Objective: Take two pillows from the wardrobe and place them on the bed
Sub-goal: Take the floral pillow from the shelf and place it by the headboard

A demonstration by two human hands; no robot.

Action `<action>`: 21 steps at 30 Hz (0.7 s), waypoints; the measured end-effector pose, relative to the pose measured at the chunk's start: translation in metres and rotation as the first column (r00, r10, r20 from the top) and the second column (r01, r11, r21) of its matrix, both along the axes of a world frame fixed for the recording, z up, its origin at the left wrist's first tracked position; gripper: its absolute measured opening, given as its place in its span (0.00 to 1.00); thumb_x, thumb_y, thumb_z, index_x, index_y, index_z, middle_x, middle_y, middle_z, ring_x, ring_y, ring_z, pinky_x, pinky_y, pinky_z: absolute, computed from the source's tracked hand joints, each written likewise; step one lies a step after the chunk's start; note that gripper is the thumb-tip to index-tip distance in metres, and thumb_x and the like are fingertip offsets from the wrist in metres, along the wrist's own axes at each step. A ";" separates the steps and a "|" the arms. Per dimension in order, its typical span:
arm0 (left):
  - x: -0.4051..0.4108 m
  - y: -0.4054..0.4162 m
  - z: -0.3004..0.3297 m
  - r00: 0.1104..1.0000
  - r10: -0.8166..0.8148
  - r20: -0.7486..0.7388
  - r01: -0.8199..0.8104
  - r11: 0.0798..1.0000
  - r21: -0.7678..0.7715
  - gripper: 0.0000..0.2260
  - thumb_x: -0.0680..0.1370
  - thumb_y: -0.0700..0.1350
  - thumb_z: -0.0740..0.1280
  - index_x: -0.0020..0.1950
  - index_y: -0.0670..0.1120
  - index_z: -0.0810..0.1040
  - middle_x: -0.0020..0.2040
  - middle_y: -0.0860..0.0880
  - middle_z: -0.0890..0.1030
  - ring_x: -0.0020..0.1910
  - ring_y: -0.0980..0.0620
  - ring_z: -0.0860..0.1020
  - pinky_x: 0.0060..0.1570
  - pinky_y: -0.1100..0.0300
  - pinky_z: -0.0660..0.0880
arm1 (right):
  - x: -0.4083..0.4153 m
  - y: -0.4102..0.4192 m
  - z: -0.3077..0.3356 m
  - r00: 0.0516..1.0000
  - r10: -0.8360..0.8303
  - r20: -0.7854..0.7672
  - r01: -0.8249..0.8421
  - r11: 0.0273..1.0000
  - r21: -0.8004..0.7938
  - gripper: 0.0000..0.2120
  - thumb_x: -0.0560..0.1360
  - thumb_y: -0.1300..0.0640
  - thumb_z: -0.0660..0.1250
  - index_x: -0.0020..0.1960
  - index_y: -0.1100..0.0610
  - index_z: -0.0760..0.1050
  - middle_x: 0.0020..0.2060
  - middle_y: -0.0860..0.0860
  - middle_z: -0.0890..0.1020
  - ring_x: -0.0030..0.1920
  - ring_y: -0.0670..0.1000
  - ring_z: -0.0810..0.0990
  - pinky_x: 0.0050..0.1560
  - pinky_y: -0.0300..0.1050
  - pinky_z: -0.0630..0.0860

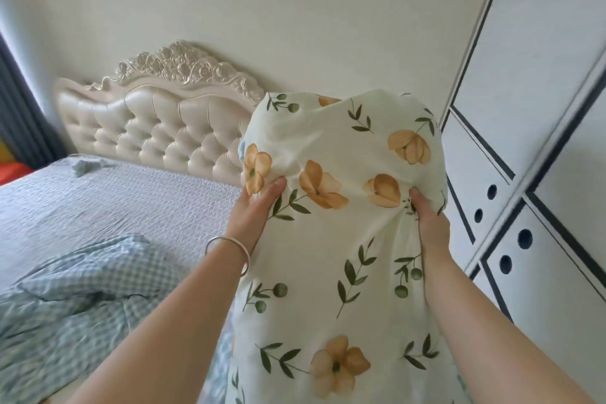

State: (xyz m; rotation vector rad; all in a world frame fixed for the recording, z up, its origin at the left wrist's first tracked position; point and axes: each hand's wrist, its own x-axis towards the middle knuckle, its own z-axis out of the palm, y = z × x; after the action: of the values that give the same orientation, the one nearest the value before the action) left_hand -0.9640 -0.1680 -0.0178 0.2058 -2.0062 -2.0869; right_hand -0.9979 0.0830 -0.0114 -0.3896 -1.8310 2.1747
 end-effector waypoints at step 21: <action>-0.268 -0.162 -0.098 0.920 -0.114 0.375 0.066 0.988 0.137 0.51 0.52 0.73 0.72 0.69 0.49 0.69 0.62 0.44 0.79 0.60 0.44 0.78 0.60 0.47 0.75 | -0.384 -0.158 -0.047 0.929 0.347 0.128 -0.343 0.938 -0.053 0.25 0.74 0.50 0.68 0.65 0.62 0.71 0.56 0.53 0.78 0.52 0.52 0.76 0.52 0.41 0.68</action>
State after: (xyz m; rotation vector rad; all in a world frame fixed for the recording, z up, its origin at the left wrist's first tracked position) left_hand -1.2317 -0.3300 -0.1158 0.5972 -2.1288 -2.3817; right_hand -1.3815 -0.0753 -0.0580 -0.2397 -2.0760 2.4609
